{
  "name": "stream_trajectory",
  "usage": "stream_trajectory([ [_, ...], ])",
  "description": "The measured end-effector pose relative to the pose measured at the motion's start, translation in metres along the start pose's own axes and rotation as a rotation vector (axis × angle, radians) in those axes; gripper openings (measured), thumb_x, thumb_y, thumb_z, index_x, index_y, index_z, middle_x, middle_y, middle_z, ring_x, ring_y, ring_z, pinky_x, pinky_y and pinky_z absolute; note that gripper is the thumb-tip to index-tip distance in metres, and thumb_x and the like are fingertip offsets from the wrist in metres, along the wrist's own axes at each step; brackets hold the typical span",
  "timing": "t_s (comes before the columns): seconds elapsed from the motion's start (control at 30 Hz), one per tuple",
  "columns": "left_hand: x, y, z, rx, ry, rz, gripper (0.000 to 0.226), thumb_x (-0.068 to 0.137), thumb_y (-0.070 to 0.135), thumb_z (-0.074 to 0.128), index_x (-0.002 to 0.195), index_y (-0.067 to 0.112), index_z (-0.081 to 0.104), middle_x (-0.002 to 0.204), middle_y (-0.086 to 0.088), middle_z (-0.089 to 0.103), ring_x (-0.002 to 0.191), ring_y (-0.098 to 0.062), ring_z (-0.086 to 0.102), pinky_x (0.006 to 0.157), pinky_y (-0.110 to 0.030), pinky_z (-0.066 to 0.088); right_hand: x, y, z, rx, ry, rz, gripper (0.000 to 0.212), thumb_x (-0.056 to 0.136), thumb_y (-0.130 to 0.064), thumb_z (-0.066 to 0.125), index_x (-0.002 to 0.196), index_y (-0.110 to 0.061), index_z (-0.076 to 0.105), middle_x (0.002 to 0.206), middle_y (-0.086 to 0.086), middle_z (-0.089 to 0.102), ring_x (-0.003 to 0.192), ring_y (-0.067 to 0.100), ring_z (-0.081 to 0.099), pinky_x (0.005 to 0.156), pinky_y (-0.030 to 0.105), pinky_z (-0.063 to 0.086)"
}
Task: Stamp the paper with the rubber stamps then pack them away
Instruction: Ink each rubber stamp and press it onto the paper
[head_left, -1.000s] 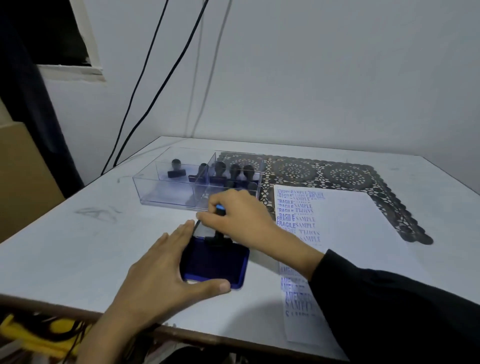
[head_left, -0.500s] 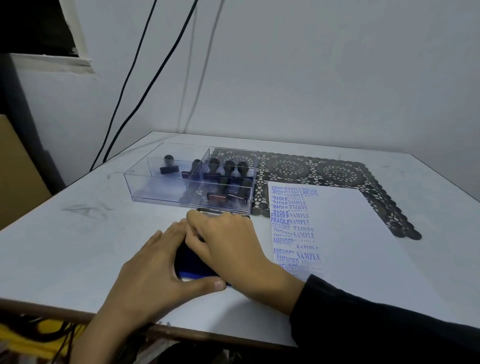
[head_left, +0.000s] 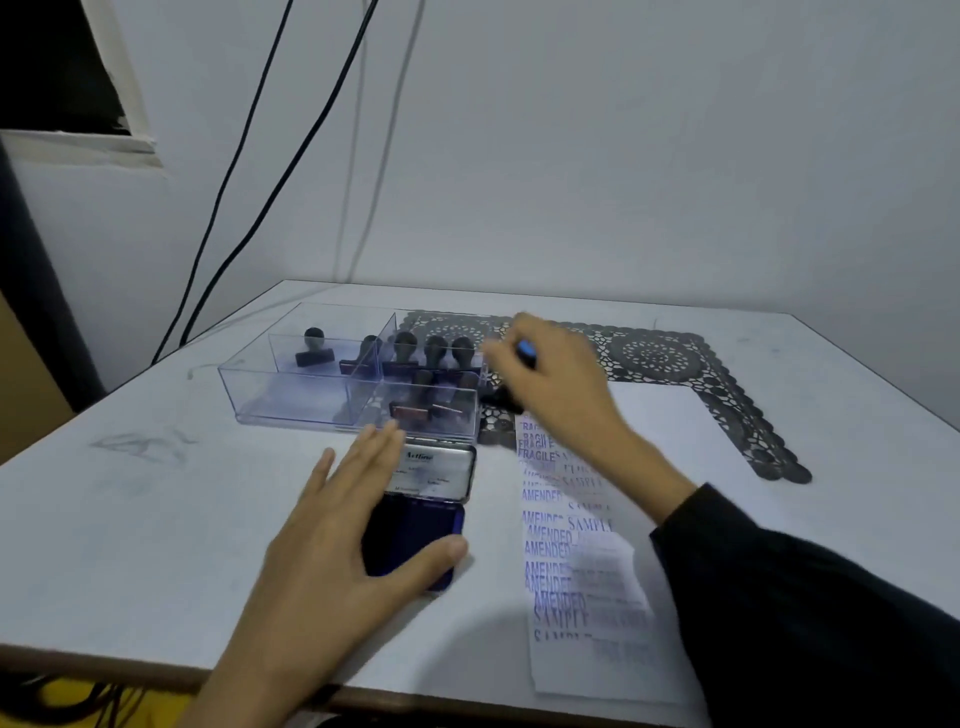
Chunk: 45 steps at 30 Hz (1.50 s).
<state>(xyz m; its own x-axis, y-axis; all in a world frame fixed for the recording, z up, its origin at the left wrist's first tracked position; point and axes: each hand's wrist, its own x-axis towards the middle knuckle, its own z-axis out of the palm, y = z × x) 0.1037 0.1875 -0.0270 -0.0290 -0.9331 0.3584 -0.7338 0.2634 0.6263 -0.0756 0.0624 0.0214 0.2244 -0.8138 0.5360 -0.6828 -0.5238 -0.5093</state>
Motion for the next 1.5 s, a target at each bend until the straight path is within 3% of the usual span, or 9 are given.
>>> stream_trajectory([
  [0.27, 0.026, 0.064, 0.073, 0.036, -0.244, 0.237, 0.074, 0.092, 0.063, 0.035, 0.15, 0.038, -0.002, 0.153, 0.027, -0.015, 0.137, 0.012, -0.019, 0.11, -0.012, -0.014, 0.03, 0.099, -0.03, -0.316, 0.061, 0.15, 0.036, 0.097, -0.033, 0.044, 0.067, -0.013, 0.036, 0.057, 0.003, 0.043, 0.056, 0.023, 0.038, 0.05, 0.031, 0.021],
  [0.37, 0.031, 0.064, 0.098, 0.098, -0.34, 0.247, 0.077, 0.089, 0.068, 0.021, 0.152, 0.024, 0.016, 0.158, 0.013, 0.003, 0.143, 0.004, -0.005, 0.119, -0.025, 0.001, 0.032, 0.111, -0.024, -0.366, -0.005, 0.128, 0.032, 0.097, -0.032, 0.043, 0.073, -0.011, 0.042, 0.059, 0.004, 0.045, 0.056, 0.022, 0.038, 0.051, 0.031, 0.021],
  [0.47, 0.031, 0.057, 0.111, 0.271, -0.391, 0.258, 0.076, 0.095, 0.065, 0.01, 0.132, 0.019, 0.058, 0.141, 0.004, 0.051, 0.132, -0.006, 0.043, 0.102, -0.037, 0.044, 0.033, 0.116, -0.018, -0.437, -0.054, 0.098, 0.027, 0.097, -0.029, 0.042, 0.074, -0.014, 0.042, 0.055, -0.003, 0.042, 0.053, 0.019, 0.039, 0.048, 0.028, 0.023],
  [0.77, 0.028, 0.051, 0.114, 0.372, -0.331, 0.309, 0.075, 0.096, 0.06, 0.013, 0.126, 0.013, 0.063, 0.135, -0.002, 0.057, 0.127, -0.013, 0.051, 0.099, -0.04, 0.044, 0.028, 0.122, -0.013, -0.435, -0.044, 0.096, 0.022, 0.096, -0.024, 0.042, 0.08, -0.012, 0.049, 0.059, -0.001, 0.048, 0.056, 0.022, 0.044, 0.047, 0.028, 0.024],
  [0.93, 0.029, 0.055, 0.11, 0.362, -0.352, 0.285, 0.08, 0.094, 0.065, 0.005, 0.132, 0.018, 0.057, 0.14, 0.002, 0.052, 0.132, -0.007, 0.044, 0.104, -0.028, 0.039, 0.015, 0.124, -0.008, -0.441, -0.008, 0.071, 0.022, 0.098, -0.026, 0.041, 0.081, -0.012, 0.042, 0.059, 0.002, 0.047, 0.058, 0.025, 0.042, 0.047, 0.032, 0.021],
  [1.03, 0.03, 0.061, 0.1, 0.201, -0.312, 0.282, 0.093, 0.076, 0.076, 0.001, 0.152, 0.025, 0.016, 0.159, 0.01, 0.006, 0.143, 0.004, -0.003, 0.114, -0.015, -0.007, 0.018, 0.122, -0.012, -0.425, -0.037, 0.081, 0.023, 0.097, -0.027, 0.045, 0.077, -0.017, 0.04, 0.057, -0.005, 0.044, 0.059, 0.025, 0.044, 0.046, 0.03, 0.02],
  [1.17, 0.025, 0.052, 0.073, 0.186, -0.24, 0.22, 0.073, 0.083, 0.079, 0.018, 0.143, 0.048, -0.008, 0.145, 0.034, -0.023, 0.12, 0.025, -0.033, 0.099, -0.004, -0.024, 0.03, 0.1, -0.036, -0.256, 0.138, 0.138, 0.028, 0.096, -0.028, 0.045, 0.074, -0.011, 0.046, 0.06, 0.006, 0.052, 0.057, 0.023, 0.042, 0.05, 0.029, 0.023],
  [1.4, 0.012, -0.004, 0.011, 0.047, -0.036, 0.017, 0.08, 0.06, 0.087, 0.033, 0.134, 0.059, 0.025, 0.14, 0.047, 0.008, 0.128, 0.028, -0.006, 0.102, 0.002, -0.004, 0.04, 0.044, -0.053, -0.093, 0.208, 0.067, 0.029, 0.092, -0.028, 0.048, 0.068, -0.013, 0.041, 0.055, 0.002, 0.041, 0.057, 0.021, 0.036, 0.055, 0.031, 0.027],
  [1.5, 0.009, -0.032, -0.009, 0.003, -0.045, -0.098, 0.094, 0.051, 0.094, 0.041, 0.137, 0.058, 0.028, 0.142, 0.046, 0.015, 0.138, 0.015, 0.008, 0.115, -0.022, 0.011, 0.036, 0.017, -0.045, -0.032, 0.149, 0.033, 0.029, 0.092, -0.026, 0.049, 0.066, -0.016, 0.041, 0.055, 0.0, 0.043, 0.056, 0.019, 0.04, 0.054, 0.03, 0.029],
])
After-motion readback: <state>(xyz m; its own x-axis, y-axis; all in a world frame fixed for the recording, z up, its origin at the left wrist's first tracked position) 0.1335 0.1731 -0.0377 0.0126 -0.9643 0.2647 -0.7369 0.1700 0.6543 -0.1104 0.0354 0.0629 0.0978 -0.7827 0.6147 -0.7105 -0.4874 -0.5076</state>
